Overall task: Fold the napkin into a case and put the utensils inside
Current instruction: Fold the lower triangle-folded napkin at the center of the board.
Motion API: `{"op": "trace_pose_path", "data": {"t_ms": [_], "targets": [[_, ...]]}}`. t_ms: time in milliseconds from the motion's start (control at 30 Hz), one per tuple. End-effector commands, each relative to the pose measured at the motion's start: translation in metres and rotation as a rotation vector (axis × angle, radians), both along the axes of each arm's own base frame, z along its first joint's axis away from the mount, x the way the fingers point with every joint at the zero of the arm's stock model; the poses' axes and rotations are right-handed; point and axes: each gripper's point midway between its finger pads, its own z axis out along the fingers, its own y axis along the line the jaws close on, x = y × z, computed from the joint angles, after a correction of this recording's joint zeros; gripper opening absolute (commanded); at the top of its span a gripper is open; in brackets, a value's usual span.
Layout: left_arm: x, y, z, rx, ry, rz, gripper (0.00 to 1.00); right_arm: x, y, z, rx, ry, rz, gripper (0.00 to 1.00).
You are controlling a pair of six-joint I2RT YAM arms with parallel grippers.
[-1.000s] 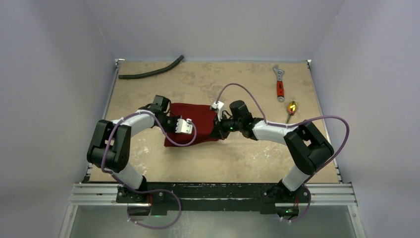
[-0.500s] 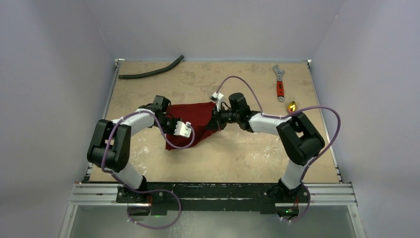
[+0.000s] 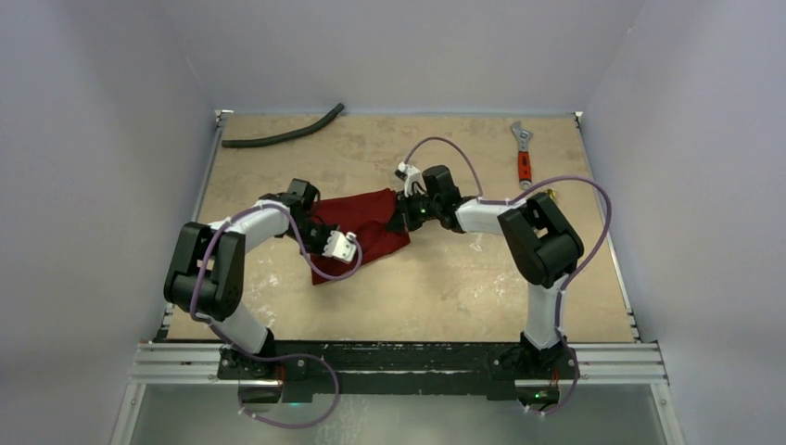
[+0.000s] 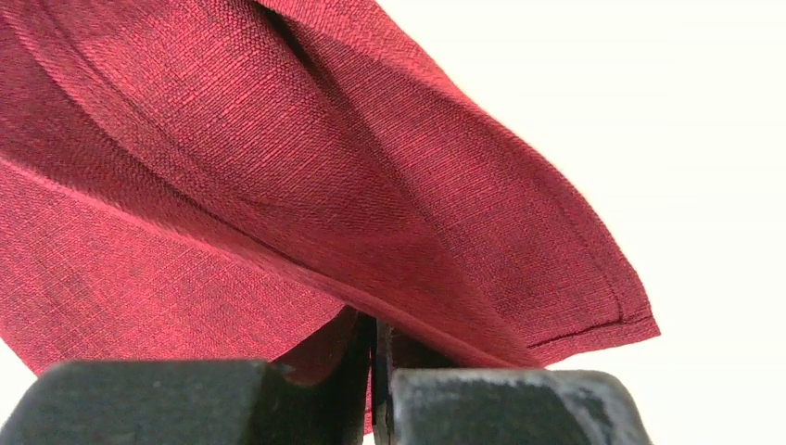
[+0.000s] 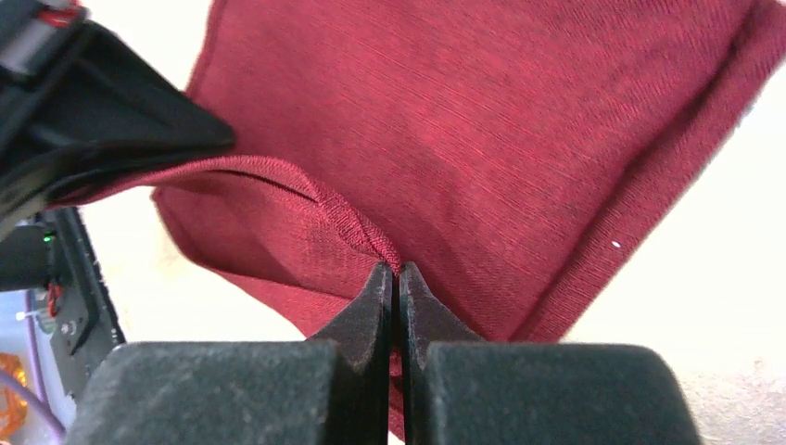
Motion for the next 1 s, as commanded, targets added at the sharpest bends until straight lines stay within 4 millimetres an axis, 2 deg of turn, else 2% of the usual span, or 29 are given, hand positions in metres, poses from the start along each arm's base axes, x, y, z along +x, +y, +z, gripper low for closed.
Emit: {"op": "trace_pose_path", "data": {"t_ms": [0, 233, 333, 400, 500, 567, 667, 733, 833, 967], "targets": [[0.005, -0.014, 0.028, -0.077, 0.003, 0.011, 0.02, 0.017, -0.011, -0.016, -0.079, 0.036, -0.108, 0.00], [0.056, -0.031, 0.097, -0.260, -0.083, 0.209, 0.09, 0.016, -0.016, -0.028, -0.100, 0.072, -0.134, 0.00], [0.077, -0.038, 0.116, -0.330, -0.072, 0.305, 0.10, 0.013, -0.015, -0.026, -0.089, 0.072, -0.127, 0.00], [0.079, -0.046, 0.121, -0.368, -0.022, 0.323, 0.12, 0.012, -0.015, -0.027, -0.088, 0.078, -0.127, 0.00], [0.064, -0.063, 0.124, -0.385, 0.066, 0.279, 0.20, 0.011, -0.015, -0.027, -0.087, 0.086, -0.128, 0.00], [0.045, -0.073, 0.123, -0.363, 0.095, 0.234, 0.30, 0.011, -0.015, -0.027, -0.087, 0.092, -0.130, 0.00], [0.011, -0.077, 0.109, -0.282, 0.116, 0.162, 0.35, 0.010, -0.016, -0.029, -0.087, 0.110, -0.141, 0.00], [-0.009, -0.071, 0.092, -0.203, 0.136, 0.146, 0.30, 0.011, -0.016, -0.030, -0.087, 0.121, -0.152, 0.00], [-0.024, -0.066, 0.079, -0.106, 0.125, 0.139, 0.20, 0.010, -0.017, -0.030, -0.082, 0.131, -0.161, 0.00], [-0.038, -0.072, 0.070, -0.055, 0.167, 0.161, 0.20, 0.011, -0.015, -0.026, -0.066, 0.131, -0.160, 0.00]]}}
